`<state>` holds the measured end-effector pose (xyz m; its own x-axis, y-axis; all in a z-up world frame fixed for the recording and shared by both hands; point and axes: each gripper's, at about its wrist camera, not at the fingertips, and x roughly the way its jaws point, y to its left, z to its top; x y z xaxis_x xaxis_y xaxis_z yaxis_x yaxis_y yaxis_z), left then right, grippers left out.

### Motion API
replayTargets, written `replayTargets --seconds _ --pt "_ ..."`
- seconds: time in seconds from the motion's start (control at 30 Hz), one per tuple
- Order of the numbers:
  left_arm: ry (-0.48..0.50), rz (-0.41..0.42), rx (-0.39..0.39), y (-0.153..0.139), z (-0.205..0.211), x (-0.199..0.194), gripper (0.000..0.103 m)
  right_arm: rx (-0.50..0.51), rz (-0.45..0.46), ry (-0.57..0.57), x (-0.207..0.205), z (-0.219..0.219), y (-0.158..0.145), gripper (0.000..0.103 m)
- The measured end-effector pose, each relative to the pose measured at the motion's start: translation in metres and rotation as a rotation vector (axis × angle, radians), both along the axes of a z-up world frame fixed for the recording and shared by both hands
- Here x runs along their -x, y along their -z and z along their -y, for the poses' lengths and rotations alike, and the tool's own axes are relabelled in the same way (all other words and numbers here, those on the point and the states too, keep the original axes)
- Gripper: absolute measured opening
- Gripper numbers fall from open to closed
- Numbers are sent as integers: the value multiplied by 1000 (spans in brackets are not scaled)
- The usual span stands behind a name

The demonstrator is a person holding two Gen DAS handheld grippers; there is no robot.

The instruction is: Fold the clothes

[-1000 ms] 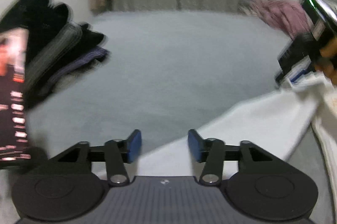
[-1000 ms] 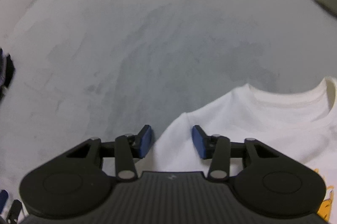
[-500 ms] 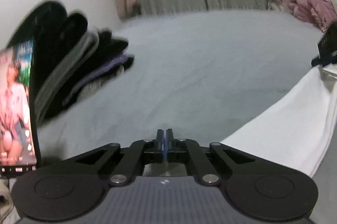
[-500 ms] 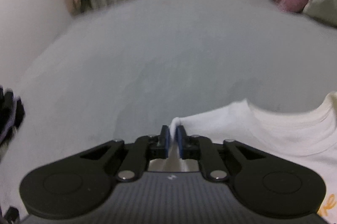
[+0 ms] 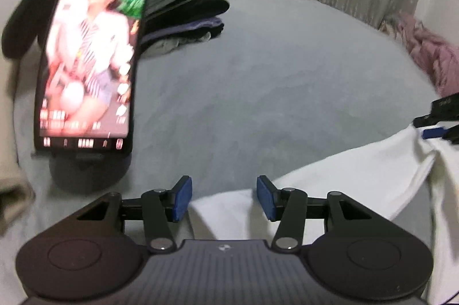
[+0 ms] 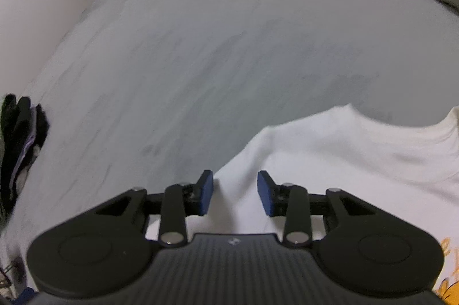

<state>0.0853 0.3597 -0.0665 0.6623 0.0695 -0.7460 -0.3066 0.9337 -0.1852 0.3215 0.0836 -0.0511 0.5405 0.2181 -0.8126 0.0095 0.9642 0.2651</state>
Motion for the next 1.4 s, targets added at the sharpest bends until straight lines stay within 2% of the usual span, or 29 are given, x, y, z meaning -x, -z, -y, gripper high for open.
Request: replayTargets --seconds 0.07,0.27,0.3,0.37,0.4,0.43,0.47,0.5,0.53,0.6,0.67,0.73,0.77,0.83,0.9,1.0,1.1,1.17,1.27,1.33,1.4 --pt "3 0 56 -1 -6 4 50 -14 -11 3 2 -7 3 39" --pt "42 -29 78 -1 -6 6 48 40 -8 -13 1 -22 7 41" --pt "35 -36 56 -1 -3 6 31 56 -10 -20 0 -24 7 41" --pt "32 -39 29 0 0 1 6 91 -11 -36 -2 -29 10 41" --pt "37 -25 34 0 2 -1 5 111 -5 -45 -2 -31 11 40" --pt "31 -2 -12 -2 9 -4 5 136 6 -54 -2 -33 12 37" --pt "30 10 -49 -3 13 -6 5 160 18 -63 -2 -36 13 22" --pt "22 31 -116 -3 21 -8 5 186 34 -73 -1 -40 15 13" --pt "-3 56 -173 -4 26 -12 4 197 53 -74 -1 -44 15 12" --pt "-55 107 -286 -6 35 -19 4 156 76 -39 0 -39 13 8" --pt "-135 162 -401 -2 42 -31 4 101 97 -13 1 -32 12 8" --pt "-163 167 -459 7 48 -39 5 14 124 2 1 -20 14 13" --pt "-170 166 -484 12 50 -43 6 -25 127 4 1 -15 16 21" --pt "-163 113 -579 28 62 -59 7 -84 107 7 -1 -6 21 30" --pt "-180 121 -609 27 66 -62 8 -113 113 13 8 10 15 36" --pt "-197 144 -611 26 63 -67 8 -100 138 -8 28 24 6 37" --pt "-181 99 -602 31 57 -84 5 -96 148 -36 50 33 1 36" --pt "-167 106 -618 30 57 -92 5 -101 151 -63 65 36 -2 36" --pt "-144 123 -708 29 58 -106 5 -103 146 -83 84 40 -4 36" --pt "-155 76 -750 32 58 -115 5 -97 141 -95 98 42 -6 36" --pt "-127 -4 -802 40 64 -127 8 -75 133 -125 118 47 -12 40"
